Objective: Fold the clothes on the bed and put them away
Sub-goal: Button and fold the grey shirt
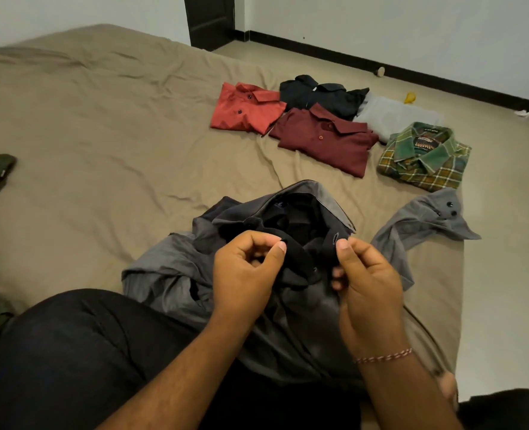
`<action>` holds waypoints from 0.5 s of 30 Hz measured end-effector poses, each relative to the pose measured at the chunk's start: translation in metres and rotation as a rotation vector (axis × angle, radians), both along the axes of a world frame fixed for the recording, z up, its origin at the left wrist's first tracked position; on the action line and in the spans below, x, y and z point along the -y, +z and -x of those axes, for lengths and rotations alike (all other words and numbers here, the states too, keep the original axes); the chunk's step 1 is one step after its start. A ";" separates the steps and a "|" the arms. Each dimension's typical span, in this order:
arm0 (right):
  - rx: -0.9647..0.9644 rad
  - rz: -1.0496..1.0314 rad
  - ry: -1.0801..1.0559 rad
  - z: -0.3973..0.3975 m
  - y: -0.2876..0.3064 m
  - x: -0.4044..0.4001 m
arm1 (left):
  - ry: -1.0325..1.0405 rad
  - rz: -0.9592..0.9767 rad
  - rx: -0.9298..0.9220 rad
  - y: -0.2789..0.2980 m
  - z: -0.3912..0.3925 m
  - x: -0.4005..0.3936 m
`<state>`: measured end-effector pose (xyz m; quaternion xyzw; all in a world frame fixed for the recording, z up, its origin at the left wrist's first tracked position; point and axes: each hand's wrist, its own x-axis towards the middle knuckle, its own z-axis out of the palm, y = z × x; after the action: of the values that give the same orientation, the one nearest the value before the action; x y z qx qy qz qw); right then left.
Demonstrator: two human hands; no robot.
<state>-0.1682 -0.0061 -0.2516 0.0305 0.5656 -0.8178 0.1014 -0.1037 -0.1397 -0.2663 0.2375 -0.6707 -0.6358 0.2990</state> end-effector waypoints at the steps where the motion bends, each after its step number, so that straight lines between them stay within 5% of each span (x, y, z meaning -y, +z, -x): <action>1: -0.004 -0.004 0.042 -0.004 0.000 0.001 | -0.003 0.011 -0.003 0.001 -0.001 -0.002; 15: -0.240 -0.230 0.106 -0.025 -0.005 0.011 | -0.070 0.129 -0.074 0.005 -0.010 -0.005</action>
<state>-0.1430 -0.0172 -0.2563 -0.0860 0.6644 -0.7389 0.0721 -0.0937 -0.1348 -0.2609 0.1702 -0.7068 -0.6097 0.3159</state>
